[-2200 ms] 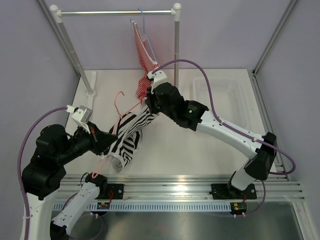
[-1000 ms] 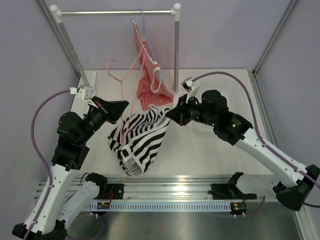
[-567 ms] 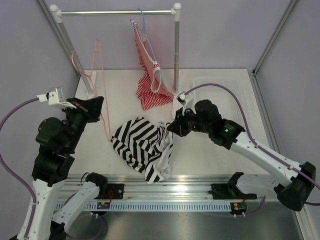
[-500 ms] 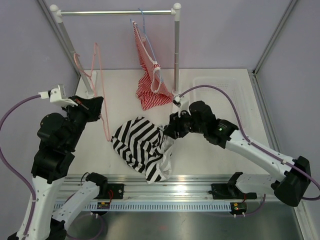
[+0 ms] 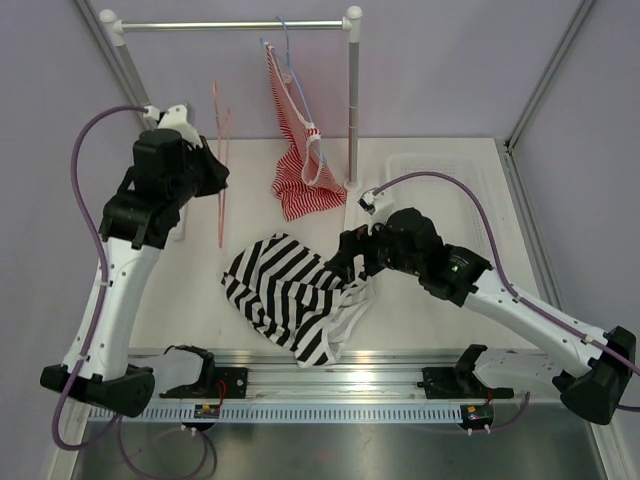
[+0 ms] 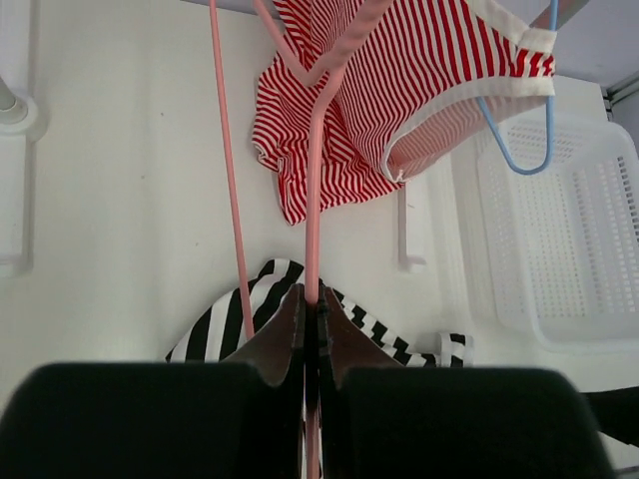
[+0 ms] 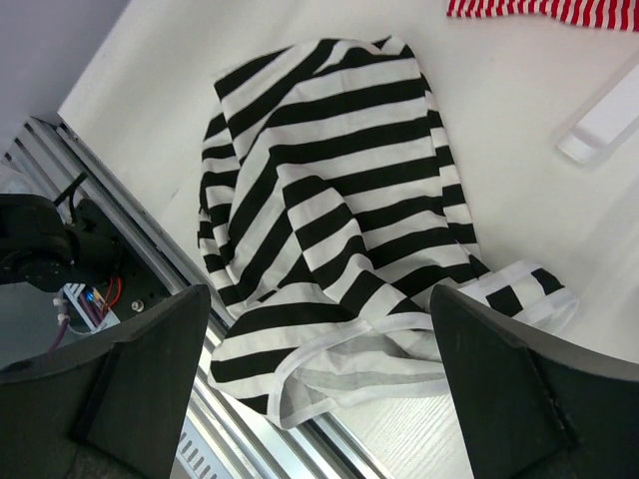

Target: Remove the tank top from the hanger

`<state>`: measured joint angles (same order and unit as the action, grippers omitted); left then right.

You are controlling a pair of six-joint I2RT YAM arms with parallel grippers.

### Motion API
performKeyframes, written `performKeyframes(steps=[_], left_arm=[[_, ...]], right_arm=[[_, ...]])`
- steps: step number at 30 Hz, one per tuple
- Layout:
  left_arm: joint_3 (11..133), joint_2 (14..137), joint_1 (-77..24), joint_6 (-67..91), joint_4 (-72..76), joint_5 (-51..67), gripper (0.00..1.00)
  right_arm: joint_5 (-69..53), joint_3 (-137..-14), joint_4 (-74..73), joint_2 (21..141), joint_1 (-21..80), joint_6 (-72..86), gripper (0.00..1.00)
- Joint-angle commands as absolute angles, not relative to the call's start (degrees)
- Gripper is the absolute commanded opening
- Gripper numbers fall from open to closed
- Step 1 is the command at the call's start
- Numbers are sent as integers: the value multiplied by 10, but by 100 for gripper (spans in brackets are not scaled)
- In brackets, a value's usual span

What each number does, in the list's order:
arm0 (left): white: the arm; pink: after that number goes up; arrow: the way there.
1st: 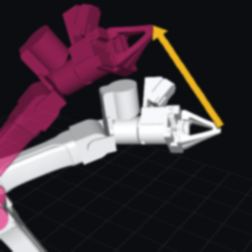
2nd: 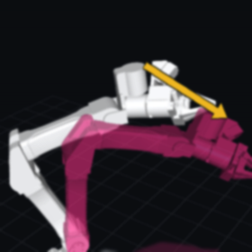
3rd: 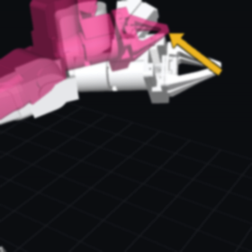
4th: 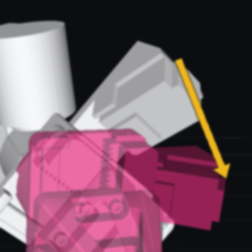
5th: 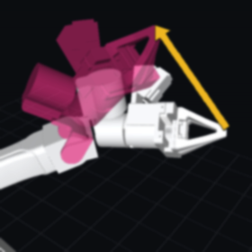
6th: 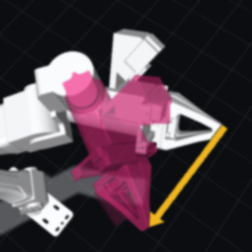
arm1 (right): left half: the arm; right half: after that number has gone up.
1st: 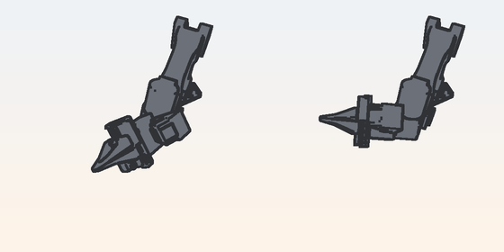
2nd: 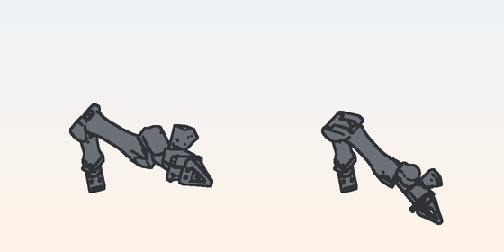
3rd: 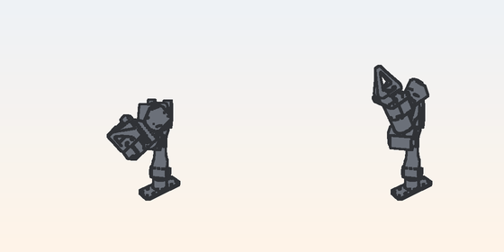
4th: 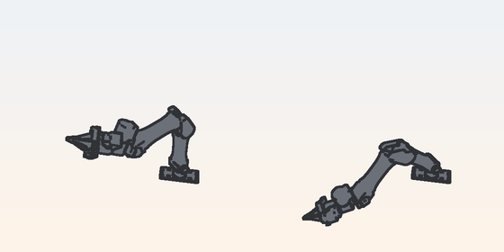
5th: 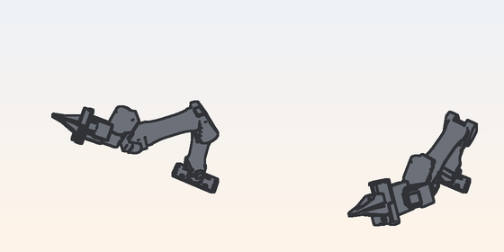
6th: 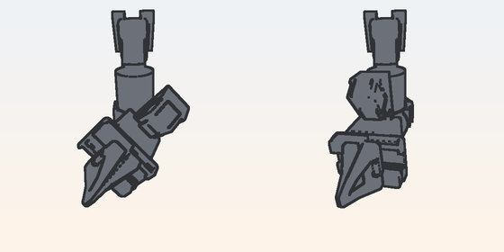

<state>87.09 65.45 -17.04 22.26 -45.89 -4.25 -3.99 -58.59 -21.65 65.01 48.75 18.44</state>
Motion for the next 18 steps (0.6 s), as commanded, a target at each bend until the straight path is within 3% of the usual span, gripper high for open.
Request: performKeyframes(steps=[1,14,18], left_arm=[[988,694,-116,190,-419,49,0],[1294,961,-24,205,-427,199,0],[1312,1002,-15,214,-406,205,0]], right_arm=[[-33,-563,-189,615,490,186,99],[-36,-531,-194,576,490,204,99],[-41,-535,-205,568,490,202,100]])
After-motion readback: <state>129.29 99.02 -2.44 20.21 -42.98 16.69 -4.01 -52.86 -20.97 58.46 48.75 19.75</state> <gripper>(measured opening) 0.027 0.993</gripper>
